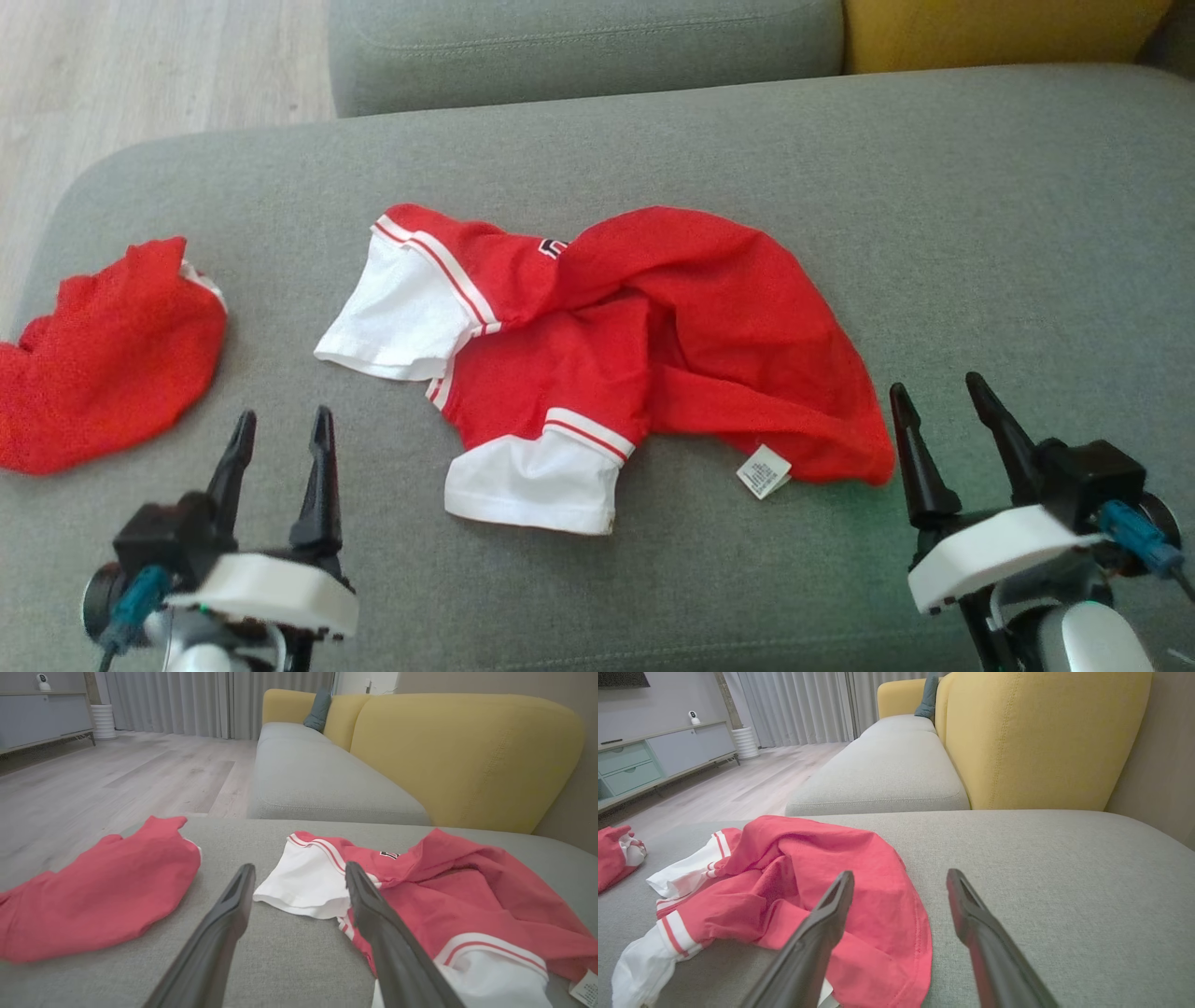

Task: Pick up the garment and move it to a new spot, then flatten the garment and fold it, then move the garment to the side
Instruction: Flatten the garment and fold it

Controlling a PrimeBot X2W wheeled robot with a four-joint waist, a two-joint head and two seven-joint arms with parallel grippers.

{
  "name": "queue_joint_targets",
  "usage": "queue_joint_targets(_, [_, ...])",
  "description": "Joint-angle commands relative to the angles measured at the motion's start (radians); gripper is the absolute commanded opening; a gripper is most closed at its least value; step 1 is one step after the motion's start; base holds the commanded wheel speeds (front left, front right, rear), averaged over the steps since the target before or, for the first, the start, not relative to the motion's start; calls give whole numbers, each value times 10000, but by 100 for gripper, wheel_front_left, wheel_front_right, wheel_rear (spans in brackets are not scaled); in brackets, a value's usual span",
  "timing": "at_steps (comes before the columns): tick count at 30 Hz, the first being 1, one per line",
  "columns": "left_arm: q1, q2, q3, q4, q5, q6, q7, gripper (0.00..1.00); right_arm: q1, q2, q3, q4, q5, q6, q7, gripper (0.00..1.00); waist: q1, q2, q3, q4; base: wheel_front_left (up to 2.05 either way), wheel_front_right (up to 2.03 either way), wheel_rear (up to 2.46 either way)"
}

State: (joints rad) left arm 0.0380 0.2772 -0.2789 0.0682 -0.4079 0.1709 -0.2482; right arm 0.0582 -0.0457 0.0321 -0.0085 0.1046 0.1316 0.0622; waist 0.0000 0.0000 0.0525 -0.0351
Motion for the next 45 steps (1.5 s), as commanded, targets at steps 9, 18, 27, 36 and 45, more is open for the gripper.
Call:
queue_joint_targets(9, [-158,216,415,-387,-38,104,-126,100,-253,-45,343,-578,54,-9,121,100,0,0,41,13,0,0,0])
queue_joint_targets(18, [-223,207,300,-385,18,102,-128,100,-269,-45,285,-537,71,-9,139,100,0,0,110,50,0,0,0])
queue_joint_targets(27, [-735,263,111,-606,273,106,-113,100,-766,-65,87,-18,56,-9,291,100,0,0,739,276,0,0,0])
queue_joint_targets(36, [-1653,161,-104,-850,478,-69,-118,100,-2199,-695,25,1146,234,-9,930,100,0,0,1946,603,0,0,0])
queue_joint_targets(45, [-2620,-161,-257,-543,648,-469,-131,100,-3870,-1585,356,2739,586,-9,2649,100,0,0,2829,955,0,0,0])
